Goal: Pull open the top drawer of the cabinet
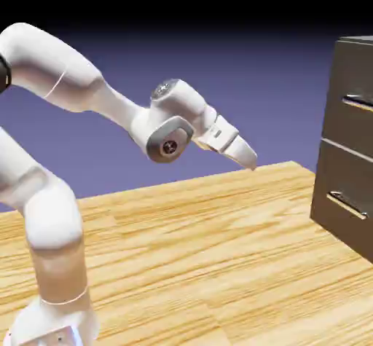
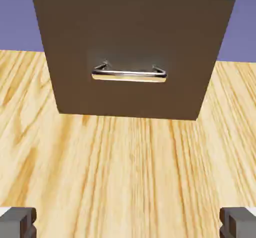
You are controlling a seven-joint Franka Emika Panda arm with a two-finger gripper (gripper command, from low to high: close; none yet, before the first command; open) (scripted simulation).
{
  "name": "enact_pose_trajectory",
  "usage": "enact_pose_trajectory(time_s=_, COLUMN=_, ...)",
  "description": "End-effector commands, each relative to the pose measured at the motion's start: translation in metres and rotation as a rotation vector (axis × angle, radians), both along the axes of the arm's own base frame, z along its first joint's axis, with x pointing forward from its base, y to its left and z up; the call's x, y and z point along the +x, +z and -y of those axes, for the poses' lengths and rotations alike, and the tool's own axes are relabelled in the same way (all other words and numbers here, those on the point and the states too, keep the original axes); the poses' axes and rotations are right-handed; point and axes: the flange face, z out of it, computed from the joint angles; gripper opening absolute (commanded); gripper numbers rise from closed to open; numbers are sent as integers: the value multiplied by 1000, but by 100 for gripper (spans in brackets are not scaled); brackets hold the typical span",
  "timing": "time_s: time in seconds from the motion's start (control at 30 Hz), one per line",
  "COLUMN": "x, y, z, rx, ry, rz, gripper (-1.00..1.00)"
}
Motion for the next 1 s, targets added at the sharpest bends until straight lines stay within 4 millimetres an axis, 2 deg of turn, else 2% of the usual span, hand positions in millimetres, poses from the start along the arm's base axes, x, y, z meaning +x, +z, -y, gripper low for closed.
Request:
enact_pose_trajectory(time_s=0.0, x=1, y=12, z=-6, rx=-50, ry=62, rz=23, gripper=100)
enact_pose_trajectory(time_s=0.23, x=-5, y=91, z=-40, rx=-419, ry=448, rz=204, gripper=100)
enact_pose_trajectory(time_s=0.47, x=-21, y=163, z=-56, rx=-816, ry=737, rz=396, gripper=100)
enact_pose_trajectory(time_s=0.7, x=-39, y=225, z=-51, rx=-1234, ry=921, rz=568, gripper=100)
enact_pose_trajectory(time_s=0.97, x=-47, y=277, z=-22, rx=-1724, ry=1013, rz=693, gripper=100)
